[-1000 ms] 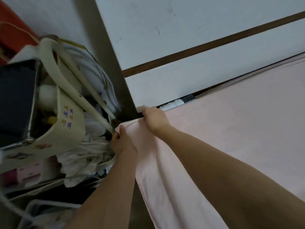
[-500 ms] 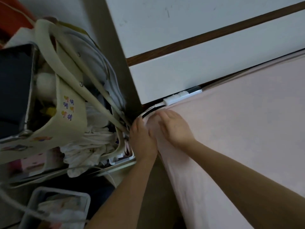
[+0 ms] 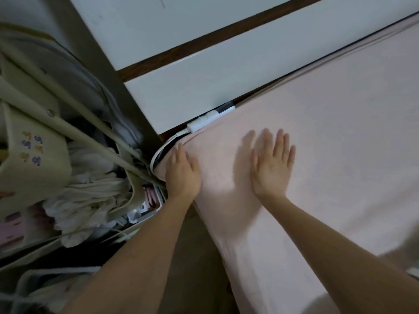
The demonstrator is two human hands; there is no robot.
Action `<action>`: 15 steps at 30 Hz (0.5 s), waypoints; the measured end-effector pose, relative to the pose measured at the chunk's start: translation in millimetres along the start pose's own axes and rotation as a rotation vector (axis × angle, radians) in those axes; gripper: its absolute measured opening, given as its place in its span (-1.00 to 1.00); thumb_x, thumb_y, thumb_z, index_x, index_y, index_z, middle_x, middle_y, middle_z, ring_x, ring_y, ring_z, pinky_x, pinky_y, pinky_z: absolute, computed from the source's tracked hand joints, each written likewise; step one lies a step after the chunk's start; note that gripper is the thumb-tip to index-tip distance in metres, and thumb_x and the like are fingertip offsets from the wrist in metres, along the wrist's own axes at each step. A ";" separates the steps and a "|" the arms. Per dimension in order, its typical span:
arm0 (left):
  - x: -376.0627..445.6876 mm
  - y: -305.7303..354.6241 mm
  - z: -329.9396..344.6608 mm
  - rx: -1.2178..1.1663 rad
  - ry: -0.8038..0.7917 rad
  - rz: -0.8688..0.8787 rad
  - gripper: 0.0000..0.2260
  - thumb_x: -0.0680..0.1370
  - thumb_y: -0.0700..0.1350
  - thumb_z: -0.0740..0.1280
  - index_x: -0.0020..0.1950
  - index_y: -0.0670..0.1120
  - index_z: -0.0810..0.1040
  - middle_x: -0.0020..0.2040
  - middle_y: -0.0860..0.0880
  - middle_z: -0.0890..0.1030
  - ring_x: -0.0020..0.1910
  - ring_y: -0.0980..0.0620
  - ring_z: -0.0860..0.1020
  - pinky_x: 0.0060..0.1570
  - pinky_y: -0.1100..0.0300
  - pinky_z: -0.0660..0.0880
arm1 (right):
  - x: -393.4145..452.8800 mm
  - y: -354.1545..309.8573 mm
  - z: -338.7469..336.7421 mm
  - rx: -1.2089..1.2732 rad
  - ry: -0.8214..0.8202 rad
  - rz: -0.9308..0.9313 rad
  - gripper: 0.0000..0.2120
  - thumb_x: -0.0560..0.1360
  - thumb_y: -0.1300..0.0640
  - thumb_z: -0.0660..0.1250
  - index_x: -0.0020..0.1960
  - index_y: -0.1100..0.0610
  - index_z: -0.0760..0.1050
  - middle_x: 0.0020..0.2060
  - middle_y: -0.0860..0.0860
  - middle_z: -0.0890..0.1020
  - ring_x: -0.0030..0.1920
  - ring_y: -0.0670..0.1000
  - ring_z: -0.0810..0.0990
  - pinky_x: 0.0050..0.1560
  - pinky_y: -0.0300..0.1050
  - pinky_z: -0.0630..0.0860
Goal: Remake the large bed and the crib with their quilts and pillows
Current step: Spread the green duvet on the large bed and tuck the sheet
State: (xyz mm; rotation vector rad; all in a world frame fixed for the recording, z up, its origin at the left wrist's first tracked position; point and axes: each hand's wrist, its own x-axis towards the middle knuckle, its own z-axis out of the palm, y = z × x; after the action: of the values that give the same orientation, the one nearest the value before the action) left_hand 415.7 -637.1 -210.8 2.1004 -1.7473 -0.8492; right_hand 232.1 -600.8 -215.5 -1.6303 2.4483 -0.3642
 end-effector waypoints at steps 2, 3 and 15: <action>-10.3 4.2 5.9 0.118 -0.086 0.186 -0.54 0.65 0.02 0.06 0.52 -0.11 0.14 0.50 -0.15 0.23 0.45 -0.14 0.24 0.40 -0.06 0.24 | -44.2 8.9 2.8 -0.151 -0.231 -0.034 -0.34 0.61 -0.19 -0.15 0.56 0.17 -0.18 0.54 0.21 -0.14 0.53 0.18 -0.26 0.50 0.14 -0.25; -9.3 6.8 9.1 0.175 -0.134 0.175 -0.54 0.63 0.02 0.08 0.50 -0.10 0.15 0.50 -0.15 0.23 0.43 -0.15 0.25 0.38 -0.11 0.26 | -68.6 8.9 7.4 -0.214 -0.324 -0.284 -0.31 0.61 -0.22 -0.14 0.55 0.17 -0.22 0.53 0.19 -0.18 0.51 0.16 -0.32 0.49 0.15 -0.31; -90.6 59.7 37.0 0.546 -0.400 0.694 -0.44 0.65 0.13 -0.04 0.58 -0.03 -0.16 0.58 -0.07 -0.16 0.55 -0.13 -0.18 0.50 -0.10 -0.17 | -120.9 124.7 -61.6 -0.123 -0.171 0.421 -0.41 0.63 -0.15 -0.15 0.56 0.05 -0.24 0.54 0.11 -0.22 0.54 0.11 -0.25 0.51 0.15 -0.23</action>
State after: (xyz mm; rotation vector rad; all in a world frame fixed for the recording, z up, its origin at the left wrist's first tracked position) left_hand 337.4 -558.1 -183.2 1.4024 -2.9301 -0.6467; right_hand 151.6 -436.6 -192.5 -1.0840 2.6292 -0.0118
